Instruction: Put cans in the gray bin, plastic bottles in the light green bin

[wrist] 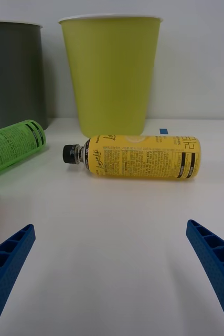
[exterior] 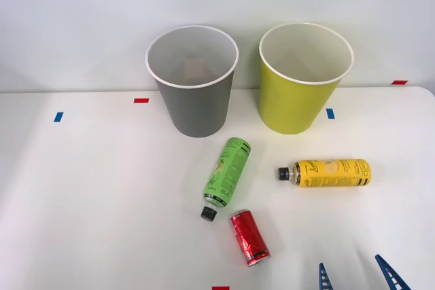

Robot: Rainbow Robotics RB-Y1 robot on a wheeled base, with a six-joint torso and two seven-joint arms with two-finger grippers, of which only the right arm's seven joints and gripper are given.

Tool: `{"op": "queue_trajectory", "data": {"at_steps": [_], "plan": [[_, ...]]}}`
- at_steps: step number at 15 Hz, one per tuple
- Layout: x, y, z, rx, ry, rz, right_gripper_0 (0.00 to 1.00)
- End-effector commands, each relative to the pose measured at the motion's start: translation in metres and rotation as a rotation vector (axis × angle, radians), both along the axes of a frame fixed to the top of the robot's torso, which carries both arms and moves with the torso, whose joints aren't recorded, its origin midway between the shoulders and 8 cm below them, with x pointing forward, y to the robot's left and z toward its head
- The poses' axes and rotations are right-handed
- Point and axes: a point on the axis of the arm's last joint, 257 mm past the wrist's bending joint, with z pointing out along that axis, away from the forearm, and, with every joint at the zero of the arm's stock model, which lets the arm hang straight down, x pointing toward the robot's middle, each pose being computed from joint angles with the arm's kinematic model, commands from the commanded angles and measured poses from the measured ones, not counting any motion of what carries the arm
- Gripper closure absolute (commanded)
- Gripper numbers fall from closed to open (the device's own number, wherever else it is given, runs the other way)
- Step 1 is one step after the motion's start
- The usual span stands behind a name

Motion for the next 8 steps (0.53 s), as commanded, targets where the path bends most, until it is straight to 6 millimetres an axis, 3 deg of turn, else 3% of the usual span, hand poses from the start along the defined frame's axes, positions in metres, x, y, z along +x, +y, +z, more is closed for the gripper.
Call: {"op": "queue_trajectory", "data": {"at_steps": [1, 8], "plan": [[0.0000, 0.0000, 0.0000, 0.000, 0.000, 0.000, 0.00], [0.0000, 0.0000, 0.0000, 0.000, 0.000, 0.000, 0.00]]}}
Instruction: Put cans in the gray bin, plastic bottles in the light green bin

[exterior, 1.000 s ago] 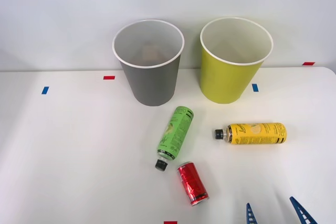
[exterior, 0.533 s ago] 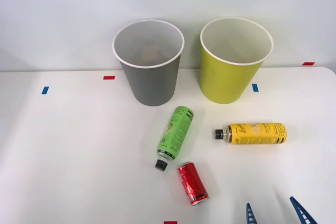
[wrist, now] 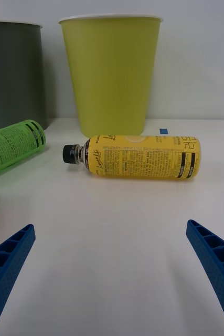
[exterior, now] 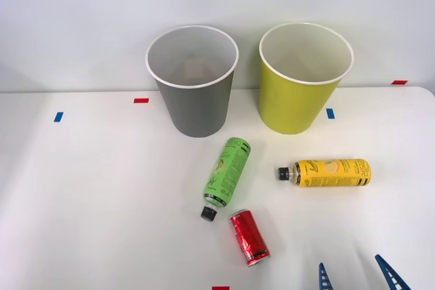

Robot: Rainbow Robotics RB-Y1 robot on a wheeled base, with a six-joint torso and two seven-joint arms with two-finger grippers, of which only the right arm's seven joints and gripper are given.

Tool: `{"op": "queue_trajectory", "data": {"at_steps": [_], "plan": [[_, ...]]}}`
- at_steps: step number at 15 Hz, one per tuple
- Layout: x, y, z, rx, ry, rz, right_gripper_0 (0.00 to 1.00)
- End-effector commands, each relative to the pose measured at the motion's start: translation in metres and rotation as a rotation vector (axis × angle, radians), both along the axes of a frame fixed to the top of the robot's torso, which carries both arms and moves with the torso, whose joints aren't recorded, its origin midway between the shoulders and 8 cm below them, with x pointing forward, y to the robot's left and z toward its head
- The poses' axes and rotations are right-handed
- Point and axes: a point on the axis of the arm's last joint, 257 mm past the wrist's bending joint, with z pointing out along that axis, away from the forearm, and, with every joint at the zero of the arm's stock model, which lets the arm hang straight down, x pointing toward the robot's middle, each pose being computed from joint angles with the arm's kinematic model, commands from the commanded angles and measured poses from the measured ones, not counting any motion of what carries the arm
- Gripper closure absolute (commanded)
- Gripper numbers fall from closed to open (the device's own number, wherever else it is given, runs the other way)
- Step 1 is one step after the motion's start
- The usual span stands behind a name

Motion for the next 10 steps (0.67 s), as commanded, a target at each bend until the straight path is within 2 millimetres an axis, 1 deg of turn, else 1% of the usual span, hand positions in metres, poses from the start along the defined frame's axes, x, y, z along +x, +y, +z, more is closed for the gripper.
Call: {"op": "queue_trajectory", "data": {"at_steps": [1, 2, 3, 6, 8, 10], "plan": [[0.000, -0.003, -0.018, 0.000, 0.042, -0.018, 0.00], [0.002, -0.005, -0.018, 0.000, 0.038, -0.025, 0.00], [0.002, -0.003, -0.018, -0.003, 0.037, -0.023, 0.00], [0.014, -0.008, -0.007, -0.001, 0.000, -0.045, 0.00], [0.034, -0.006, 0.003, 0.012, 0.047, -0.052, 0.00], [0.054, -0.008, 0.020, 0.026, 0.136, -0.071, 0.00]]}}
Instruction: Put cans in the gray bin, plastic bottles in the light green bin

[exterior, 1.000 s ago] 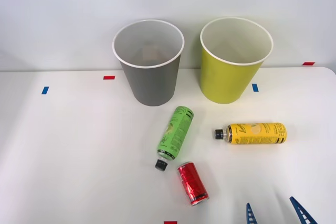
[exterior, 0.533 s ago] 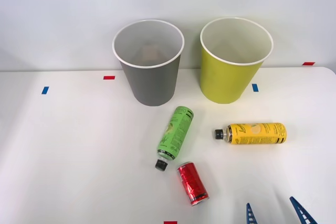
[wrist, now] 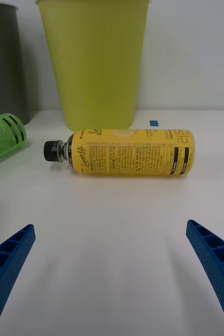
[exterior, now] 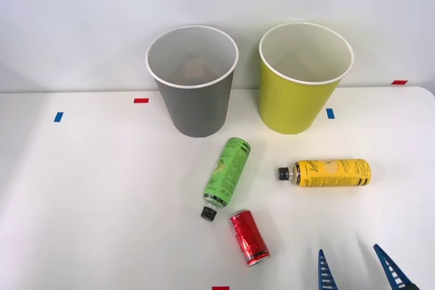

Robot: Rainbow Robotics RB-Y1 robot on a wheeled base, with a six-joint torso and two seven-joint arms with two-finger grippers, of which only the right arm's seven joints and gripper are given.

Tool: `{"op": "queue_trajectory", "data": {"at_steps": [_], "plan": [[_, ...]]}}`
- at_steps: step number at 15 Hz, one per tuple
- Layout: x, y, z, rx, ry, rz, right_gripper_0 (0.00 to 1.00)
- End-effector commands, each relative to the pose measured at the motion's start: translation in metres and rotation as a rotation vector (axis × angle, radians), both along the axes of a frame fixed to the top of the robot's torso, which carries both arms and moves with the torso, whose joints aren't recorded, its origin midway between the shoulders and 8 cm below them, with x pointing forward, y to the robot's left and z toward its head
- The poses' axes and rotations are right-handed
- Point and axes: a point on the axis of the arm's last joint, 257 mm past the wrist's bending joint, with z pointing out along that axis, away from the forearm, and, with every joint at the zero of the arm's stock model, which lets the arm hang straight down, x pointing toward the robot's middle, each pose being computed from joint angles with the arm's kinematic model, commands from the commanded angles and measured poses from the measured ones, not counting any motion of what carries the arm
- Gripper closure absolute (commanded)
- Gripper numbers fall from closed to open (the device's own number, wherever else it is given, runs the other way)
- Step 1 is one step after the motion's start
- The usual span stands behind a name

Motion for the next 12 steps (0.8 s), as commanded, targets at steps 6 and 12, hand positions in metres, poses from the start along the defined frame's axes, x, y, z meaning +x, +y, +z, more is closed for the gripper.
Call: {"op": "queue_trajectory", "data": {"at_steps": [6, 12], "plan": [[0.054, -0.016, 0.074, 0.260, 0.392, -0.086, 0.11], [0.084, -0.021, 0.089, 0.693, 0.543, -0.230, 0.07]]}}
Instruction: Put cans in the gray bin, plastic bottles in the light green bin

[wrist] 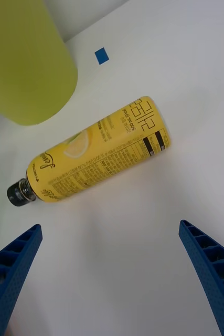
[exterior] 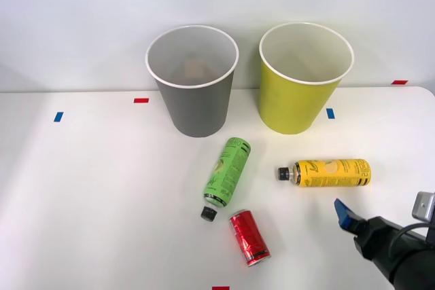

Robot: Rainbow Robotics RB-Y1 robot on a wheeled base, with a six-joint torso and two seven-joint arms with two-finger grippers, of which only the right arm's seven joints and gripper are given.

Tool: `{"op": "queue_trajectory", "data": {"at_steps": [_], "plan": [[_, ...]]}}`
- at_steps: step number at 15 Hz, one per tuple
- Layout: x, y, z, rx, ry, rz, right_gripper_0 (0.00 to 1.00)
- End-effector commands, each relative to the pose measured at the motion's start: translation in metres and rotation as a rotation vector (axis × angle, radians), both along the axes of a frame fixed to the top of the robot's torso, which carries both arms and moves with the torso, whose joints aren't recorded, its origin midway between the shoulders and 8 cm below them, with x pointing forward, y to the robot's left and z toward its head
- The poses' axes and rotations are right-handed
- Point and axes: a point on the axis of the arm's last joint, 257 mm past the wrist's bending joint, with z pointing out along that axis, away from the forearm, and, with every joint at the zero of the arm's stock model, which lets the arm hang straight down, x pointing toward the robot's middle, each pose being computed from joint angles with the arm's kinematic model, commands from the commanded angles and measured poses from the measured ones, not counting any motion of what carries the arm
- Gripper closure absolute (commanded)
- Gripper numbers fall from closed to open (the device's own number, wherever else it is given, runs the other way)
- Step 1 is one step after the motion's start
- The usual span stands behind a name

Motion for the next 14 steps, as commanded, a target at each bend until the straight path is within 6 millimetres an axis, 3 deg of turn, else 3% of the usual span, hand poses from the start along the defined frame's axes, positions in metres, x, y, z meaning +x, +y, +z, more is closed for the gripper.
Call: {"op": "queue_trajectory", "data": {"at_steps": [1, 4, 10, 14], "plan": [[0.026, 0.000, 0.026, 0.255, 0.032, -0.148, 0.04], [0.035, 0.003, 0.029, 0.459, 0.098, -0.283, 0.00], [0.047, 0.004, 0.032, 0.585, 0.213, -0.435, 0.00], [0.084, 0.002, 0.021, 0.631, 0.244, -0.492, 0.00]]}}
